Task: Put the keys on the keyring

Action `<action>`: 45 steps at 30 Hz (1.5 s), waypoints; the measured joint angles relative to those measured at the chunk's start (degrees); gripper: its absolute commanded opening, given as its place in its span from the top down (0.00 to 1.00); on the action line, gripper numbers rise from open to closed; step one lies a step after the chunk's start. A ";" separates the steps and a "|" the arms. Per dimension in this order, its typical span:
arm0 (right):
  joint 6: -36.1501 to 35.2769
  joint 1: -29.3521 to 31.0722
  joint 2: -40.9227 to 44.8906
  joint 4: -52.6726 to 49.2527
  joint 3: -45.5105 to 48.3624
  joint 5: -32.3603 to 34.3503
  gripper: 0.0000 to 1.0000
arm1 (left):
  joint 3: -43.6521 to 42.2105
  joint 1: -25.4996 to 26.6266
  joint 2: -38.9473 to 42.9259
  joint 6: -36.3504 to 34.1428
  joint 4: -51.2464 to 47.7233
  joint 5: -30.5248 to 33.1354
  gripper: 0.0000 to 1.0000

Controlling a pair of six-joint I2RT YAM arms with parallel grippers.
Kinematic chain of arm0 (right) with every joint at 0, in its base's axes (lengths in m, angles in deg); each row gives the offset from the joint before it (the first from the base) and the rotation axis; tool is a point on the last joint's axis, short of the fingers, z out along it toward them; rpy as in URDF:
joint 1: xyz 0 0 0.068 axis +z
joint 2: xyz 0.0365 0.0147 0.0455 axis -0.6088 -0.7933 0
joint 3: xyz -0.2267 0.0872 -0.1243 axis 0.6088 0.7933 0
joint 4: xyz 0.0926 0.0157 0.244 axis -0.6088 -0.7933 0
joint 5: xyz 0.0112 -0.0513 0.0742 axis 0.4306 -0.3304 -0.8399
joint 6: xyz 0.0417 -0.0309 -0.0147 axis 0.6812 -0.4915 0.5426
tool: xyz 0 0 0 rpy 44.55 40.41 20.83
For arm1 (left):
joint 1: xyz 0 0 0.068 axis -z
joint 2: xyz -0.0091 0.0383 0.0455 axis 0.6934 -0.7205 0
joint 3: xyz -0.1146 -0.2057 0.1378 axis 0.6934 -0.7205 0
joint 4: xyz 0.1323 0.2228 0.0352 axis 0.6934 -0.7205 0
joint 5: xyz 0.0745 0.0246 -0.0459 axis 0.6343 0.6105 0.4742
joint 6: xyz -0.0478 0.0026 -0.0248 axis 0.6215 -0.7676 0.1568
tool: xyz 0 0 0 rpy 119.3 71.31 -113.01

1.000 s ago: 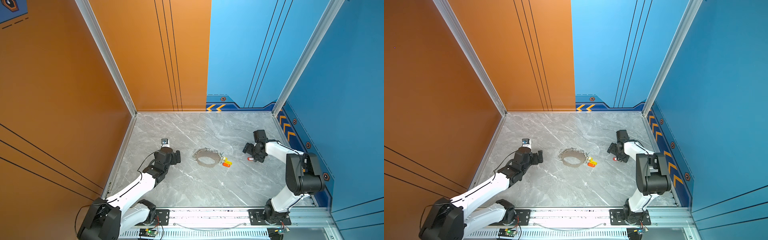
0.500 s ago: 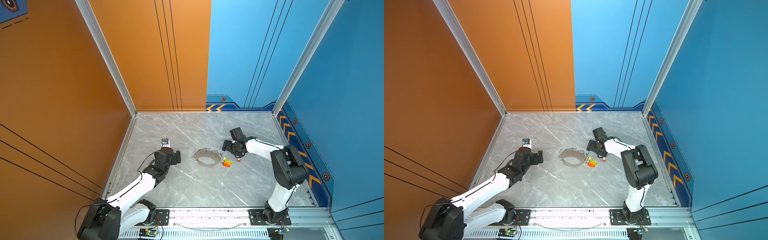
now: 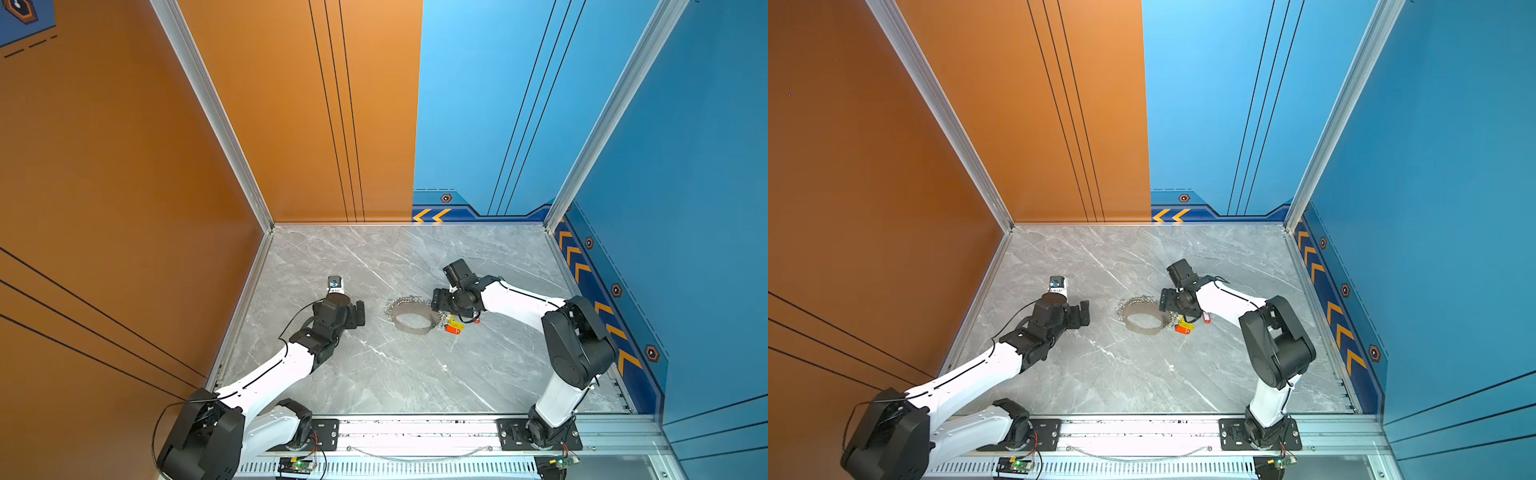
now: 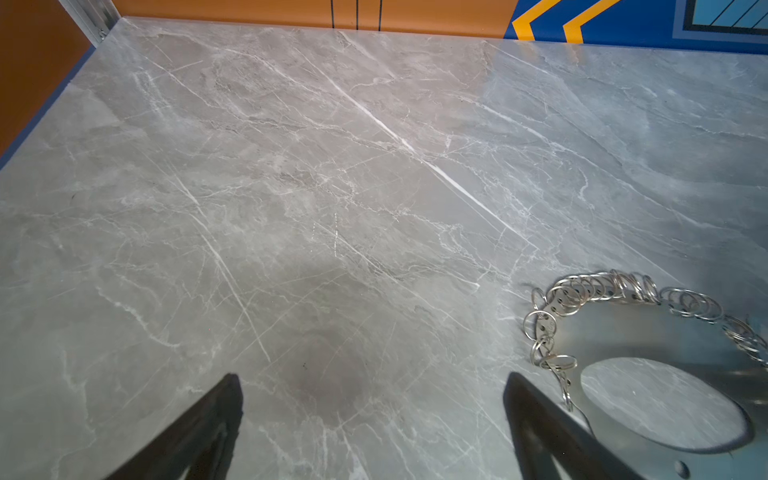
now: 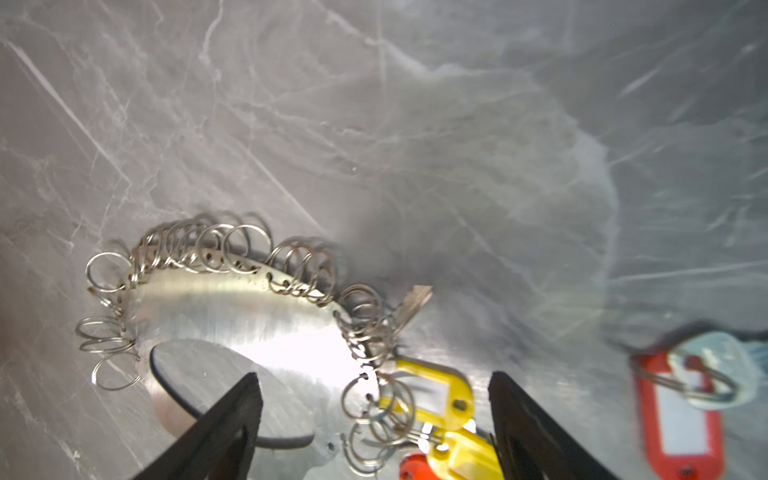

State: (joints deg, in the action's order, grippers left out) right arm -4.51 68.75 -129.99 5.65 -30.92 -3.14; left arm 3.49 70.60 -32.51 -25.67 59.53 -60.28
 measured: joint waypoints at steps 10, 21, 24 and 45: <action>-0.57 5.33 -4.94 -0.55 -3.58 -0.04 0.24 | 1.42 3.06 -2.71 -0.39 0.02 0.09 0.02; -0.46 23.30 -5.22 -2.67 -6.01 -2.01 0.35 | -0.09 3.76 -0.02 1.64 1.40 3.17 0.02; -3.04 24.57 -3.28 -4.26 -6.38 2.05 0.36 | -0.20 3.76 0.22 3.85 0.85 2.23 0.02; -12.79 26.67 -4.50 -6.05 -6.60 13.73 0.38 | 2.25 6.34 -7.56 14.62 -9.22 -8.26 0.00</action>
State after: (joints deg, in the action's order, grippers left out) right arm -17.30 95.41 -134.49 -0.41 -37.52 10.59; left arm 5.74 76.94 -40.07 -11.05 50.31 -68.54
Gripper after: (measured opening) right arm 0.617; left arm 0.995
